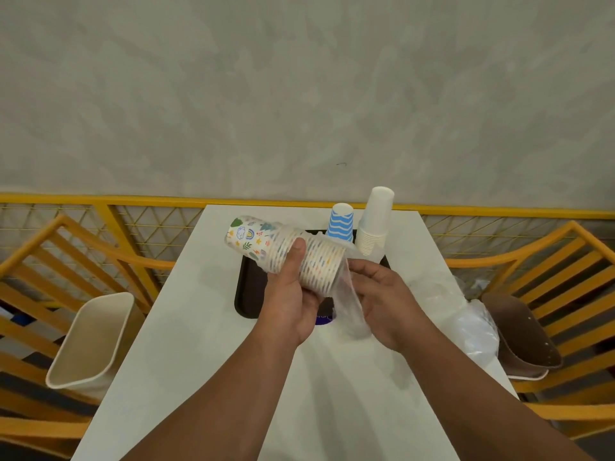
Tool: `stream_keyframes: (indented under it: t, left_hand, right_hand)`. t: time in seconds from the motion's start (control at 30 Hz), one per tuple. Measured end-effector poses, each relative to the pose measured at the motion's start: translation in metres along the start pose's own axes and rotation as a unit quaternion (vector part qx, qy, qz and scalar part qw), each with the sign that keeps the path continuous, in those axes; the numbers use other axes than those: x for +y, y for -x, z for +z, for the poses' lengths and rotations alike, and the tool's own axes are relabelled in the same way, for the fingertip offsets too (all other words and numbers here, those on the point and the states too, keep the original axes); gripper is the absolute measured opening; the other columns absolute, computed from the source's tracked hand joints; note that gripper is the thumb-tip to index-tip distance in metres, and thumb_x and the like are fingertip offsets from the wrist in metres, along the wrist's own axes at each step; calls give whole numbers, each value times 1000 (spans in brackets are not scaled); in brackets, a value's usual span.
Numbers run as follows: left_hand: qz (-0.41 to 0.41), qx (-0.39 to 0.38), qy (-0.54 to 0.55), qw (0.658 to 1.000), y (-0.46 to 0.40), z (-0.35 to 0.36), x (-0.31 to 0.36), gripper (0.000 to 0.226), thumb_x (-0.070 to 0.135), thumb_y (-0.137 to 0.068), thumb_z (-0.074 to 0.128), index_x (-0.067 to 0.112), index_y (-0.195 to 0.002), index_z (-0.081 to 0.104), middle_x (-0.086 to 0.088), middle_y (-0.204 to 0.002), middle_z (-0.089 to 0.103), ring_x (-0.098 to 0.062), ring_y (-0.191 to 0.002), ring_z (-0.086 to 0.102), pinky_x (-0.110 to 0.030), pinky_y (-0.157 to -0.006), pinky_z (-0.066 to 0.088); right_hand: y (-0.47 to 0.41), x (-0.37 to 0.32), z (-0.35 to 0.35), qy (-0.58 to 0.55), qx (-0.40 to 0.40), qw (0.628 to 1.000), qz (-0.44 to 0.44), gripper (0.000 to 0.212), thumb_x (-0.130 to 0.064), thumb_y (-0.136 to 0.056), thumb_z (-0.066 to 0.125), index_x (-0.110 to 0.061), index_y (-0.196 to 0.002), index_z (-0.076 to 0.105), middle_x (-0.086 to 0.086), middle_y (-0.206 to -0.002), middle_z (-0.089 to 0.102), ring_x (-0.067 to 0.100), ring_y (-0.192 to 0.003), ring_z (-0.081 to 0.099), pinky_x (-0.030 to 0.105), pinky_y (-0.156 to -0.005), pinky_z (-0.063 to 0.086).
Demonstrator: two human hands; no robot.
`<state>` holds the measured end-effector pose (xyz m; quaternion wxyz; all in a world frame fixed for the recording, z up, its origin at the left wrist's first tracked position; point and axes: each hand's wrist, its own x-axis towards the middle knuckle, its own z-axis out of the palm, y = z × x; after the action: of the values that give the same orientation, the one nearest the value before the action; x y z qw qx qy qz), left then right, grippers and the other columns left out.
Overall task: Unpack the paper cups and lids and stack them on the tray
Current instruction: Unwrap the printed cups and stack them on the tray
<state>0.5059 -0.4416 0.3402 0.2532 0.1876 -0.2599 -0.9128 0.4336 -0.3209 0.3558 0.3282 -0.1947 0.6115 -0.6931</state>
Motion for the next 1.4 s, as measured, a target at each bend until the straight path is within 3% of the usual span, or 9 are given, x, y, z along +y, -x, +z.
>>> stream_keyframes:
  t: [0.2,0.37,0.47,0.57,0.67,0.73,1.03,1.27,1.4]
  left_hand:
    - [25,-49,-143,988,8,6,-9,74,34,-71,79,24,-137,47,-8,-127,65,-27,-117,63,-45,-93,54]
    - [200,69,-214,954,13,4,4,96,18,-63,86,28,-142,33,12,-129,58,-8,-115,62,-32,-93,54]
    - [273,104,-289,912,17,-7,22,66,22,-80,74,29,-137,42,11,-136,52,-4,-117,59,-34,-96,52]
    - [298,139,-404,853,20,-13,36,25,33,-90,65,21,-111,67,10,-107,69,1,-99,66,-19,-82,56]
    - [310,153,-460,818,21,-11,48,22,32,-96,56,16,-100,70,17,-89,67,13,-83,63,-1,-63,45]
    - [309,169,-495,794,19,-11,54,23,32,-99,52,16,-97,67,17,-85,64,9,-77,61,0,-59,42]
    - [338,151,-645,669,6,1,71,34,39,-99,50,14,-76,54,5,-68,55,-4,-63,53,-10,-51,37]
    - [319,132,-658,669,6,7,72,50,44,-91,62,12,-62,35,1,-57,37,-12,-54,37,-26,-52,33]
    - [301,123,-593,737,0,5,74,52,47,-94,55,13,-63,33,1,-60,33,-16,-59,34,-32,-58,33]
  right_hand:
    - [-2,4,7,-296,-103,949,31,58,-17,-86,61,-10,-142,45,20,-140,54,36,-130,50,53,-112,36]
    - [6,3,-2,-287,-53,956,29,46,-16,-86,59,-13,-132,53,16,-127,64,27,-114,64,40,-97,51]
    - [7,2,-7,-245,-33,969,27,43,-19,-80,59,-16,-123,58,10,-116,70,21,-104,68,35,-90,54]
    - [5,7,-7,-211,-27,977,32,36,-20,-81,60,-15,-116,64,11,-115,70,25,-106,66,45,-101,46]
    - [5,13,-9,-210,-16,977,39,44,-28,-75,79,-15,-115,67,14,-120,68,31,-110,63,57,-109,32]
    - [4,17,-11,-210,-17,977,39,62,-37,-64,86,-16,-119,67,17,-125,65,33,-116,60,56,-109,32]
    - [11,19,-19,-185,-26,981,44,43,-23,-85,55,-14,-127,59,11,-122,68,24,-111,64,42,-102,46]
    - [11,20,-21,-226,-34,973,34,32,-22,-87,55,-16,-115,70,14,-126,66,27,-115,62,37,-96,51]
    - [9,24,-23,-255,-25,966,36,43,-23,-90,48,-13,-131,57,15,-135,59,28,-122,57,41,-102,46]
